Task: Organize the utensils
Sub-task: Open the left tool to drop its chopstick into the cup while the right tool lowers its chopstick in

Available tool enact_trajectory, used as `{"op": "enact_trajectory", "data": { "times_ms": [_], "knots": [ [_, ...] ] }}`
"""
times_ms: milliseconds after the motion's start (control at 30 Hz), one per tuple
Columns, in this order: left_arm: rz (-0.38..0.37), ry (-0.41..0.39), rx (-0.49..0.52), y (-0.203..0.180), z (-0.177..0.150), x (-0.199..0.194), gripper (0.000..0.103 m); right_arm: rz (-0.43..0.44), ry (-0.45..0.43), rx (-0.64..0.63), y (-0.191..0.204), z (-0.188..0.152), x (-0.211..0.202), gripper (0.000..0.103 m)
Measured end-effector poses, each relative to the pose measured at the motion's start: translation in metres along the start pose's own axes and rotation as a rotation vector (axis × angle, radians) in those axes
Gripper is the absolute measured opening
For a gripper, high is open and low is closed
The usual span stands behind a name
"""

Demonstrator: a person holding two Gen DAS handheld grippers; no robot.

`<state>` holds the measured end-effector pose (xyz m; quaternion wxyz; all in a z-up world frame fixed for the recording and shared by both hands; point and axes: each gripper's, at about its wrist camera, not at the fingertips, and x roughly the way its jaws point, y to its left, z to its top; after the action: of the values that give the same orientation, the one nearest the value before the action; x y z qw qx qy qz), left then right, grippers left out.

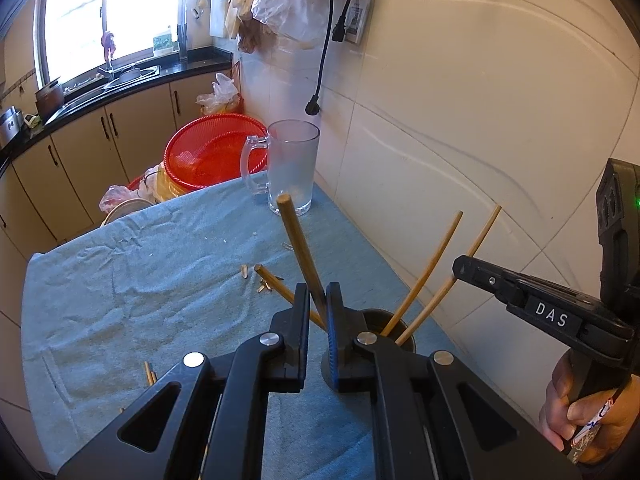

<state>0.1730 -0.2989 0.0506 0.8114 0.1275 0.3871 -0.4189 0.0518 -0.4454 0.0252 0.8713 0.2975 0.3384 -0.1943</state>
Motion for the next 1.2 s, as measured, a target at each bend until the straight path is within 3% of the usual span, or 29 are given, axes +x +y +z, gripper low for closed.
{"op": "enact_trajectory", "data": {
  "times_ms": [667,1200],
  "knots": [
    [0.022,0.012,0.004,0.000,-0.003,0.006,0.009,0.003,0.048,0.011,-0.003,-0.003,0.011,0.008],
    [0.038,-0.001,-0.001,0.002,-0.003,0.001,0.012,0.013,0.018,0.035,-0.008,0.004,-0.003,0.008]
  ]
}}
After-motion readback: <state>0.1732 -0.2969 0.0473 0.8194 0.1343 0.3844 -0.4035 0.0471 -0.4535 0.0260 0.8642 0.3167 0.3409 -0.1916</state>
